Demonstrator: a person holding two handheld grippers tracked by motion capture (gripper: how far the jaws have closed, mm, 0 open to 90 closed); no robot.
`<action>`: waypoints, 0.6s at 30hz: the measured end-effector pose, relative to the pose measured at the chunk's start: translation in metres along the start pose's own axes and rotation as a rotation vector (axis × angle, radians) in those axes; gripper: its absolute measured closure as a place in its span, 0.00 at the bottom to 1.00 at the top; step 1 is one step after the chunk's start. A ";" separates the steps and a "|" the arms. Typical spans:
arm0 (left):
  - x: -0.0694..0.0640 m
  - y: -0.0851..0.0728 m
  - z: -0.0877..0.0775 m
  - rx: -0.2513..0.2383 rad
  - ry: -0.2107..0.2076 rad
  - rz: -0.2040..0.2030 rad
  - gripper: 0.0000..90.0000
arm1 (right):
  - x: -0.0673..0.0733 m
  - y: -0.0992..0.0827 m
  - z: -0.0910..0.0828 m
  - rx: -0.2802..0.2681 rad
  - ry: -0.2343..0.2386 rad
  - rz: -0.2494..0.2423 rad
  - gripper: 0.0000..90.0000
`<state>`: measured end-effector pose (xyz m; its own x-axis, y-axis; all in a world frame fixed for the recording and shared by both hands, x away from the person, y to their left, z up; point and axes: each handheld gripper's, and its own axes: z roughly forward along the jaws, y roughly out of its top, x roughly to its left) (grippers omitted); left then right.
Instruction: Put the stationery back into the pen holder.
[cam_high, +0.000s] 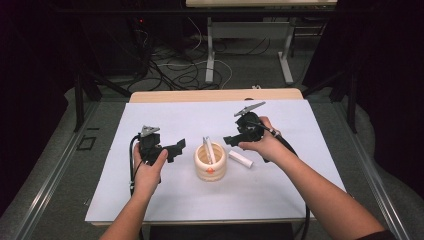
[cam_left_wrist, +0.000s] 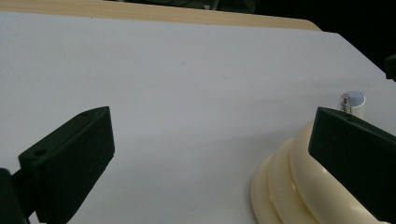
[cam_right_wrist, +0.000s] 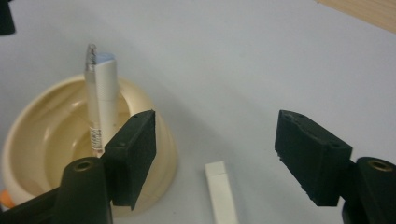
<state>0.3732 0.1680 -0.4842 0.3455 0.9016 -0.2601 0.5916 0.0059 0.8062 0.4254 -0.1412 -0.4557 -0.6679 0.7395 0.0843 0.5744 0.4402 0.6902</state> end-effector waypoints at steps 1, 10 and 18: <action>0.000 0.000 0.000 -0.001 0.002 -0.003 0.00 | -0.001 -0.001 0.000 0.002 0.001 0.002 0.31; 0.002 0.000 0.000 -0.005 0.000 -0.003 0.00 | -0.011 -0.010 0.006 0.047 -0.012 -0.050 0.25; 0.001 -0.001 0.001 0.001 -0.006 -0.002 0.00 | -0.015 -0.019 0.014 0.115 -0.068 -0.146 0.18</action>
<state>0.3740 0.1686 -0.4856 0.3492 0.8988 -0.2648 0.5926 0.0070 0.8055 0.4307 -0.1538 -0.4802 -0.7166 0.6947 -0.0620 0.5268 0.5975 0.6046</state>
